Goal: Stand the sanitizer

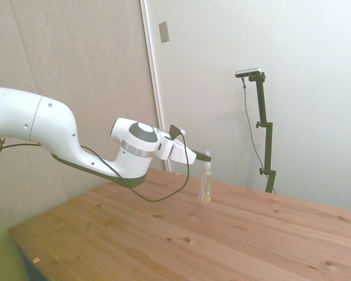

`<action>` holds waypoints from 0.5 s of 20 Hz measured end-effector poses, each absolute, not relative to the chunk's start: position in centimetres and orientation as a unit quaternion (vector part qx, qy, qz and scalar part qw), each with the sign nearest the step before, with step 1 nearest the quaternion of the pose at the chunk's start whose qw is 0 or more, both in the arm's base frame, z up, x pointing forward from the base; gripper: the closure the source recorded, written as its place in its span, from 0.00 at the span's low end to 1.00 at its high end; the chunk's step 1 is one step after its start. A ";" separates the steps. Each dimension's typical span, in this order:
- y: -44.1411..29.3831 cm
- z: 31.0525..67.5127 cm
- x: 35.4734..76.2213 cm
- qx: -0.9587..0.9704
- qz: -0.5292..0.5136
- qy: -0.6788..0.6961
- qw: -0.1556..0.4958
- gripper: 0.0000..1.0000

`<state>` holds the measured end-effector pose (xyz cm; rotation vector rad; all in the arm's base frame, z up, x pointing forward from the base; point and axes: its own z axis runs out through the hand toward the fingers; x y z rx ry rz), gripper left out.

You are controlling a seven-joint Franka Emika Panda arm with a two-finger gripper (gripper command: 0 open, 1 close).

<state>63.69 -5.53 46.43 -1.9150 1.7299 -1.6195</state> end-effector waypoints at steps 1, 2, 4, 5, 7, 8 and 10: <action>-5.0 45.7 63.4 -0.622 -0.541 0.565 0.045 1.00; -4.5 45.0 63.0 -0.615 -0.549 0.564 0.044 1.00; -3.8 43.4 61.8 -0.606 -0.562 0.562 0.039 1.00; -3.7 42.7 61.4 -0.604 -0.565 0.562 0.038 1.00; -3.8 41.6 60.8 -0.596 -0.568 0.566 0.039 1.00; -3.9 41.0 60.6 -0.594 -0.569 0.567 0.038 1.00; -4.3 40.4 60.4 -0.592 -0.573 0.567 0.034 0.00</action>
